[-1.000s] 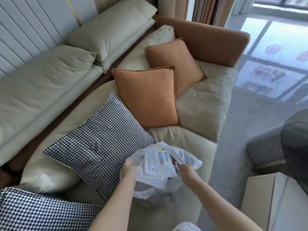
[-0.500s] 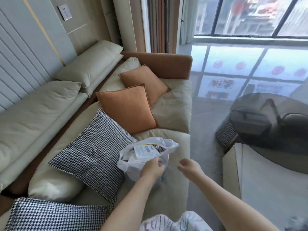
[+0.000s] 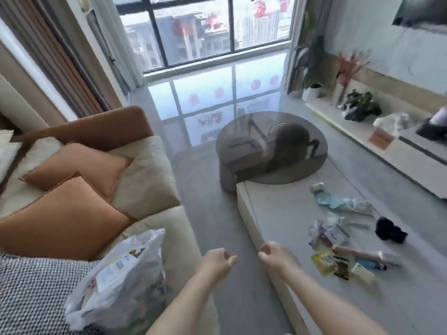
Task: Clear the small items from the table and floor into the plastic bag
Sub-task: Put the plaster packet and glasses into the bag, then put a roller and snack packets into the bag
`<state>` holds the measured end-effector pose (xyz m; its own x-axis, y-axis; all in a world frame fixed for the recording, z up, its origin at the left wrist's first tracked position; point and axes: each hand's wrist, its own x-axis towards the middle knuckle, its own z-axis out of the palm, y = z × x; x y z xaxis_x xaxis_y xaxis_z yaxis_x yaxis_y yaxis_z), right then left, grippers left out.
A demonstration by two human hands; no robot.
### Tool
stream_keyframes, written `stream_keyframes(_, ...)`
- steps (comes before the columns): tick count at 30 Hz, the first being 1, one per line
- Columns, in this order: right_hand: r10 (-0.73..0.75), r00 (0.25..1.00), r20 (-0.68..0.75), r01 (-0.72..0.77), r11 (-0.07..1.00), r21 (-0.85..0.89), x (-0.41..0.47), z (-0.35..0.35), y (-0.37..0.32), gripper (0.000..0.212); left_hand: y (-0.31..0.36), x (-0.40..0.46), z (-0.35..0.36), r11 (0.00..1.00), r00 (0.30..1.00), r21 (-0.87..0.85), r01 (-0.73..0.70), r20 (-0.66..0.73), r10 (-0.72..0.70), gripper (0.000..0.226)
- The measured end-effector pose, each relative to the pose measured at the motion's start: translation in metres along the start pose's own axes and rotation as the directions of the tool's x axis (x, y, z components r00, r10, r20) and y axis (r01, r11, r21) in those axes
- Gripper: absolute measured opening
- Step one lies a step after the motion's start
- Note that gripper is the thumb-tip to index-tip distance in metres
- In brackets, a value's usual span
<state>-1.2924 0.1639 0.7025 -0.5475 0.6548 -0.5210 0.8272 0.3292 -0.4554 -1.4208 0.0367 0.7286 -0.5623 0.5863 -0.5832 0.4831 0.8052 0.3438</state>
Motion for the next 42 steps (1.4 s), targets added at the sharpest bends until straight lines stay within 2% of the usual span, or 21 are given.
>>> stream_keyframes(9,0.336,0.939,-0.077,-0.306,0.915,0.264,0.021,-0.074,0.159,0.033,0.164,0.055,0.077,0.988,0.971,0.025,-0.155,0.188,0.147,0.040)
stream_keyframes(17,0.521,0.853,-0.007,-0.492,0.810,0.319,0.057,-0.087,0.265,0.027,0.251,0.111,0.149,0.985,0.949,0.010,-0.171,0.271,0.162,0.034)
stream_keyframes(20,0.571,0.820,0.042,-0.549,0.763,0.341,0.076,-0.076,0.296,0.030,0.264,0.138,0.179,0.992,0.954,0.003,-0.124,0.274,0.119,0.032)
stream_keyframes(25,0.602,0.787,0.138,-0.604,0.707,0.368,0.122,-0.046,0.336,0.036,0.267,0.186,0.239,0.998,0.944,-0.058,-0.040,0.326,0.057,0.041)
stream_keyframes(31,0.619,0.771,0.149,-0.613,0.658,0.438,0.191,0.000,0.379,0.041,0.260,0.261,0.316,0.990,0.949,-0.140,0.028,0.315,0.018,0.041)
stream_keyframes(37,0.672,0.735,0.086,-0.637,0.642,0.428,0.242,0.053,0.408,0.044,0.250,0.321,0.379,0.996,0.968,0.000,-0.085,0.236,0.083,0.037)
stream_keyframes(42,0.720,0.690,-0.072,-0.672,0.675,0.306,0.264,0.072,0.412,0.047,0.251,0.338,0.409,0.995,0.984,0.067,-0.074,0.166,0.062,0.048)
